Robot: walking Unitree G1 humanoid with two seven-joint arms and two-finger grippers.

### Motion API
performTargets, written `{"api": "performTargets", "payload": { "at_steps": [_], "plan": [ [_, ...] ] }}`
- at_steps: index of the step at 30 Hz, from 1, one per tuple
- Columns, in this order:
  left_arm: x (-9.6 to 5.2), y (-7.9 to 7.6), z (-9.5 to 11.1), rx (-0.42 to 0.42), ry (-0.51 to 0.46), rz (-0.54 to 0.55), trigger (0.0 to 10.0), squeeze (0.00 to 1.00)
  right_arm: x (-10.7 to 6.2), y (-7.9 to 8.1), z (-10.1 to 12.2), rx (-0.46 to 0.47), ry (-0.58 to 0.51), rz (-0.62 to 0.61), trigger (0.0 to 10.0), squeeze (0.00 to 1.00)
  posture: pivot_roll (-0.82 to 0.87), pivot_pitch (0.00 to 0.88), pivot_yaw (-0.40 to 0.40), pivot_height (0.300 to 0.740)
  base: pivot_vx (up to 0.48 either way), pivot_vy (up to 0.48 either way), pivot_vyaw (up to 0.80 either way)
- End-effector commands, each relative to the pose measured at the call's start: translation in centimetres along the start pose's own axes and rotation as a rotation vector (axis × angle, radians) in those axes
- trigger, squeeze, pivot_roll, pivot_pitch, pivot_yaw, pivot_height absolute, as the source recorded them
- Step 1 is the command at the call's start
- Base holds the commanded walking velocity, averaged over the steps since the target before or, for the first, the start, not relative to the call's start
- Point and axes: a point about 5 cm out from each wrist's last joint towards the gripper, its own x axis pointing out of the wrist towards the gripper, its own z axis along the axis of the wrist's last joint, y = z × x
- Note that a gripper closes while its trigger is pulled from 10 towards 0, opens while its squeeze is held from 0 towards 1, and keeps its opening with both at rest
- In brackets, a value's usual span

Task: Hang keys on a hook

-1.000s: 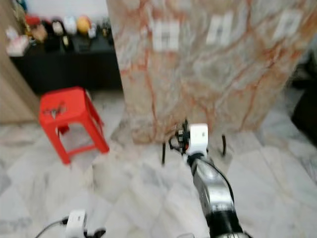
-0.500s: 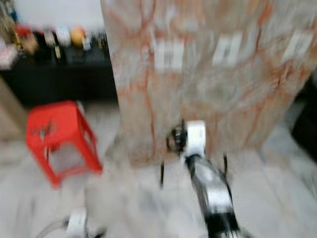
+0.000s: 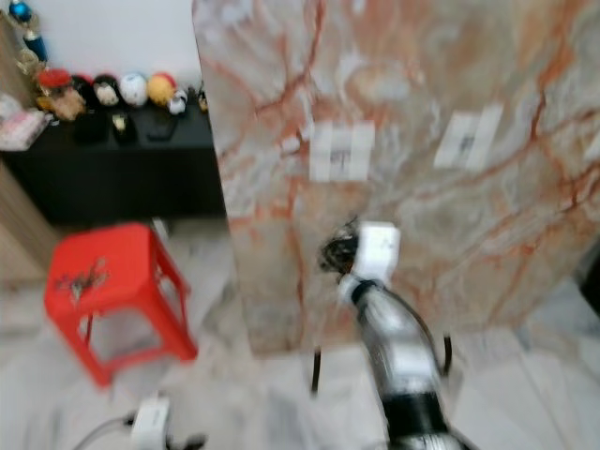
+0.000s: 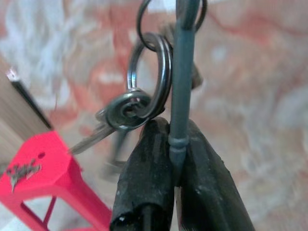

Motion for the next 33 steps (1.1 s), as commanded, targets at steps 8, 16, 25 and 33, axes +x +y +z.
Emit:
{"api": "performTargets", "payload": {
  "at_steps": [8, 16, 25, 33],
  "plan": [
    [0.0, -0.7, -0.7, 0.035, 0.048, -0.049, 10.0, 0.0, -0.6, -1.0, 2.1, -0.014, -0.073, -0.152, 10.0, 0.0, -0.18, 0.0, -0.003, 0.727, 0.0, 0.0, 0.0],
    [0.0, -0.5, -0.4, 0.079, 0.058, -0.076, 10.0, 0.0, -2.9, -2.2, 4.7, -0.121, -0.172, -0.29, 10.0, 0.0, -0.2, 0.028, 0.011, 0.727, 0.0, 0.0, 0.0],
    [0.1, -0.5, -0.2, 0.11, 0.062, -0.096, 10.0, 0.0, -2.4, -3.2, 5.1, -0.03, -0.18, -0.449, 10.0, 0.0, -0.18, 0.035, 0.012, 0.727, 0.0, 0.0, 0.0],
    [0.1, -0.5, -0.1, 0.106, 0.067, -0.096, 10.0, 0.0, -0.9, -2.8, 3.7, -0.078, -0.047, -0.399, 10.0, 0.0, -0.18, 0.046, 0.012, 0.727, 0.0, 0.0, 0.0]
  ]
}}
